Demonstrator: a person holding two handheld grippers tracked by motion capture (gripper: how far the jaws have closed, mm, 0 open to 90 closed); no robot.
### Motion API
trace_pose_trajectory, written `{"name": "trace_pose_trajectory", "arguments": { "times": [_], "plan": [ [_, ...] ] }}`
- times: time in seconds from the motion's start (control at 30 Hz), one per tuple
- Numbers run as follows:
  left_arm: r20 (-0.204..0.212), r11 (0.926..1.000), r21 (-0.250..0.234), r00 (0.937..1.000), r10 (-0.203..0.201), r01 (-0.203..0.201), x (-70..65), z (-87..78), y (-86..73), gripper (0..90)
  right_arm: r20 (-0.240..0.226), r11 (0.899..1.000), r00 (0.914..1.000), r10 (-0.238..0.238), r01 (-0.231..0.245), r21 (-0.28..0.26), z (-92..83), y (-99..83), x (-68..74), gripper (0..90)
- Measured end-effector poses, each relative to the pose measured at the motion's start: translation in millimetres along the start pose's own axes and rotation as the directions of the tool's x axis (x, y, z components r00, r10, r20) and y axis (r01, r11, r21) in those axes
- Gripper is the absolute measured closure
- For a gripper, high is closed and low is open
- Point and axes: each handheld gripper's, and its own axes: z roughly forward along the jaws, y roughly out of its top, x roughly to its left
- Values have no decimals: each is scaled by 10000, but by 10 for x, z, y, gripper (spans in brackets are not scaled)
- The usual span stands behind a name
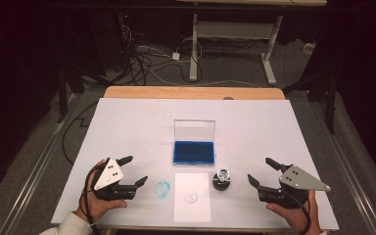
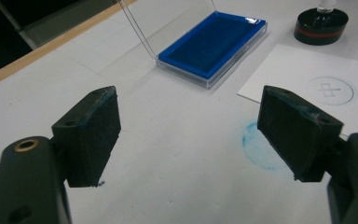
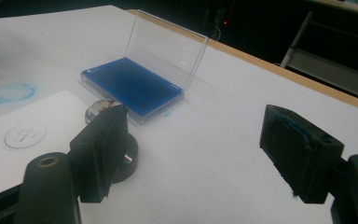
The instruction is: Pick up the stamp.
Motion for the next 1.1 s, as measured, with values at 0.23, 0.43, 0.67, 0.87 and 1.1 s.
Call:
{"name": "trace_pose_trajectory", "arguments": {
  "times": [0.23, 0.43, 0.67, 0.87, 1.1],
  "plan": [
    [269, 9997, 229, 9996, 70, -76, -38, 40, -11, 207, -337, 9981, 9990, -290, 307, 529, -2, 43, 20, 241],
    [90, 9992, 382, 9999, 82, -86, -58, 68, -20, 207, -797, 9963, 9958, -449, 505, 693, 25, 179, 22, 240],
    [183, 9987, 510, 9998, 21, -30, -51, 98, -28, 207, -1395, 9813, 9874, -746, 976, 1661, 150, 430, 83, 240],
    [327, 9981, 621, 9995, 18, -38, -55, 121, -39, 207, -2184, 9473, 9739, -616, 1260, 2946, 431, 511, 195, 247],
    [438, 9975, 697, 9990, 70, -101, -68, 127, -40, 213, -2798, 9153, 9593, -384, 1461, 3753, 728, 493, 278, 242]
  ]
}}
